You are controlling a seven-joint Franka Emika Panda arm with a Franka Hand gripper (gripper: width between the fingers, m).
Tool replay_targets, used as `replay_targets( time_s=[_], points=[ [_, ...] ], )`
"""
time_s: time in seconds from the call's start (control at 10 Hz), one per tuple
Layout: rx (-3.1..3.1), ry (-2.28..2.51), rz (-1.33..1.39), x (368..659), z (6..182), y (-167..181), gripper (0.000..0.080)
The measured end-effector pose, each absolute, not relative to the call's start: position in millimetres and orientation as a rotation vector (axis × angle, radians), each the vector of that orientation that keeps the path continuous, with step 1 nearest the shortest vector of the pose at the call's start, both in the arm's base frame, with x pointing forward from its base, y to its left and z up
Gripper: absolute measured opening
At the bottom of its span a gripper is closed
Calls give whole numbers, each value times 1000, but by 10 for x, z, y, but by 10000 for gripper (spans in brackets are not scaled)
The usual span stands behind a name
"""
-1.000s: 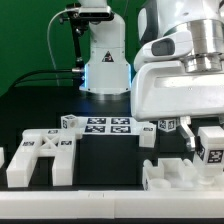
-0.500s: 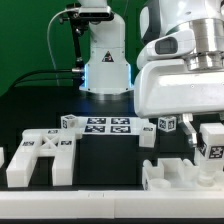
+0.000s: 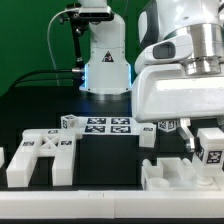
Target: Assemble chair
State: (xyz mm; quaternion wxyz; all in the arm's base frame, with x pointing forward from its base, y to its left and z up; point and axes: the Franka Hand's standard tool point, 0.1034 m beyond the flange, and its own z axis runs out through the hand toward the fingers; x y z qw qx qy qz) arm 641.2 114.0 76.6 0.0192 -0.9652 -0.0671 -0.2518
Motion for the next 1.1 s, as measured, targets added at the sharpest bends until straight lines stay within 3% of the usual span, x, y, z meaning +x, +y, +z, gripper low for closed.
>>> replay_targets(
  time_s=[0.8,1.0,1.1],
  points=[
    [-2980,-234,-857,6400,715,1125,285],
    [-2982,-232,-853,6410,718,1120,605],
    [-3000,-173,-776,6426,719,1094,605]
  ],
)
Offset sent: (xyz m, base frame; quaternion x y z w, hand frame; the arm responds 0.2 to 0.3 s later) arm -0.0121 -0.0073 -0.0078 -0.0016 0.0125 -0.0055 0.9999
